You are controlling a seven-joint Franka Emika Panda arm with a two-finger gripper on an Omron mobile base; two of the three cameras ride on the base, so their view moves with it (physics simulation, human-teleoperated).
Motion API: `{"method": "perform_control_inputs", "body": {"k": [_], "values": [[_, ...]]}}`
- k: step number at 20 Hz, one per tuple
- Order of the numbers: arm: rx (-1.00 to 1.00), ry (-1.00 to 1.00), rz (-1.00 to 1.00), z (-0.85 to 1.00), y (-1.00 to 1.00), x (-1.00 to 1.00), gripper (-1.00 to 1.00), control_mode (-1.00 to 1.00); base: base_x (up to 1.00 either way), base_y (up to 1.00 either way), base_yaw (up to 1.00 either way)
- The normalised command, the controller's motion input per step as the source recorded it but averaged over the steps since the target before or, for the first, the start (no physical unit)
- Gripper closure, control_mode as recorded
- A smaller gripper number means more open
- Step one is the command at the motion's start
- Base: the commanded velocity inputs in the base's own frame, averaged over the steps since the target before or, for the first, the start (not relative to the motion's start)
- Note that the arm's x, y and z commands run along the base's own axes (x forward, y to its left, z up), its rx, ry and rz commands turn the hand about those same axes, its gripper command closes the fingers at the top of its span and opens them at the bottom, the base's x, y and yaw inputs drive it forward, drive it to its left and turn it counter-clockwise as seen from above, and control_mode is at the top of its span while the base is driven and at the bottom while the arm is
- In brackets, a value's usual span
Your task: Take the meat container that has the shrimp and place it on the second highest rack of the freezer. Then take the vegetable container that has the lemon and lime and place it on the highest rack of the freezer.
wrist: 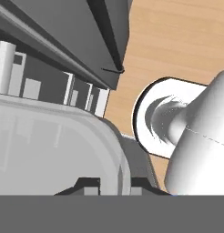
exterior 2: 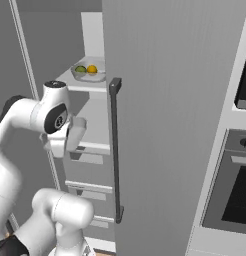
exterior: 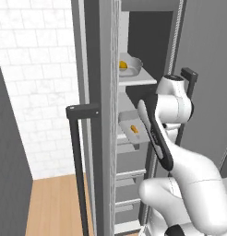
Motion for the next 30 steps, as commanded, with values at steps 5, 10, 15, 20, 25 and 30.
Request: {"method": "perform_control_inputs", "body": {"k": [5,10,15,20,25,30], "values": [[0.0,-0.1,-0.04,-0.46,0.01,0.61,1.0,-1.0,0.0,0.0,0.0],[0.0,-0.04,0.0,-0.15,0.01,0.76,1.0,-1.0,0.0,0.0,0.0],[0.0,0.0,0.0,-0.15,0.0,0.88,1.0,-1.0,0.0,0.0,0.0],[0.0,0.0,0.0,-0.43,0.0,0.76,1.0,-1.0,0.0,0.0,0.0],[0.0,0.0,0.0,-0.42,0.0,0.59,1.0,-1.0,0.0,0.0,0.0],[0.0,0.0,0.0,-0.36,0.01,0.55,1.0,-1.0,0.0,0.0,0.0]]}}
